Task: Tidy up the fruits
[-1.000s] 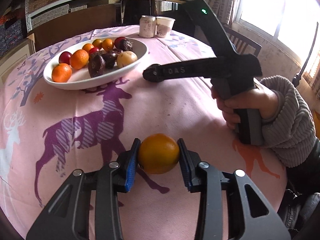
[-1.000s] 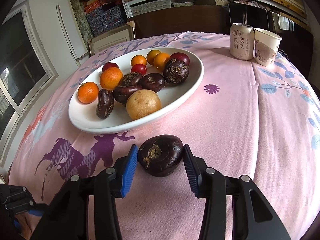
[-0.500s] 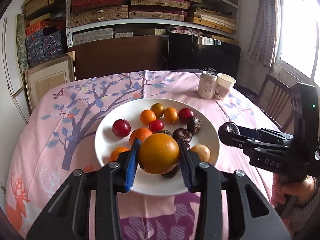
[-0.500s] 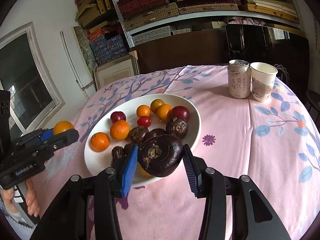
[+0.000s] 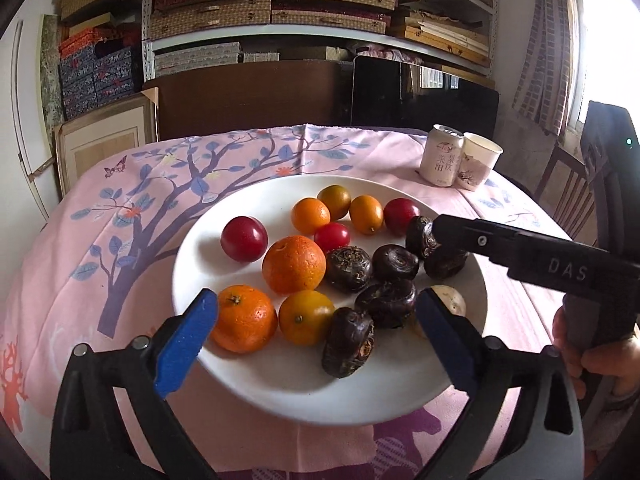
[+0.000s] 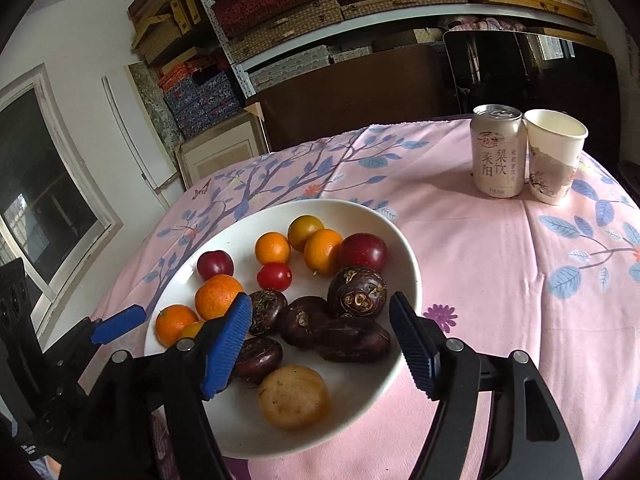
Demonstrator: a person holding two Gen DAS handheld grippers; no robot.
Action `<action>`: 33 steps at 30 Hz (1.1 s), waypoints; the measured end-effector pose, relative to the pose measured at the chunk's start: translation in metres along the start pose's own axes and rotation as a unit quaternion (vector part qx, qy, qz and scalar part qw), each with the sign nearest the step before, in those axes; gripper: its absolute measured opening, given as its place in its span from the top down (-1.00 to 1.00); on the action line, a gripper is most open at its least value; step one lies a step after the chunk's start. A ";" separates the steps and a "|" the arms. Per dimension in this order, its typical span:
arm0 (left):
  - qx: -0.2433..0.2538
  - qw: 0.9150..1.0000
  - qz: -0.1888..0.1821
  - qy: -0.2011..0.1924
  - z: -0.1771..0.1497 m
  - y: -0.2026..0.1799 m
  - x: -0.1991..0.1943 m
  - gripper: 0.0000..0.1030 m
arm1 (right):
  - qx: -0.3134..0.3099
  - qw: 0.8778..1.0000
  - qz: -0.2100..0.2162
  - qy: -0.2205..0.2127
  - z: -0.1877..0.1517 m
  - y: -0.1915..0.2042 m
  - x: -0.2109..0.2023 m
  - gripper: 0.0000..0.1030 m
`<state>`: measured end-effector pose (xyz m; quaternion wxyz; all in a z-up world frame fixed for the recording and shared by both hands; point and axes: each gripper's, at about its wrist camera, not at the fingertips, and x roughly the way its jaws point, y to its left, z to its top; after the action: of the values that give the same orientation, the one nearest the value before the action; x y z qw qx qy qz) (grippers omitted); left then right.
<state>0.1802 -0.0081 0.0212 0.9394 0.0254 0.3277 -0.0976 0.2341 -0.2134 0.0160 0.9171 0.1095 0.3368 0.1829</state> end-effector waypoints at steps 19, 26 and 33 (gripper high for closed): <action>-0.092 0.992 0.071 -0.038 -0.025 0.013 -0.066 -0.91 | -0.074 0.991 -0.098 -0.054 -0.076 0.027 -0.089 -0.93; -0.103 0.990 0.080 -0.055 -0.046 0.014 -0.101 -0.91 | -0.037 0.992 -0.117 -0.036 -0.093 0.021 -0.100 -0.93; -0.048 0.990 0.126 -0.030 -0.054 -0.010 -0.098 -0.91 | -0.056 0.988 -0.118 -0.082 -0.105 0.031 -0.123 -0.93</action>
<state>0.0703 0.0046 0.0395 0.9537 0.0181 0.2979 0.0365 0.0699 -0.2271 0.0183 0.9615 0.0319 0.2599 0.0828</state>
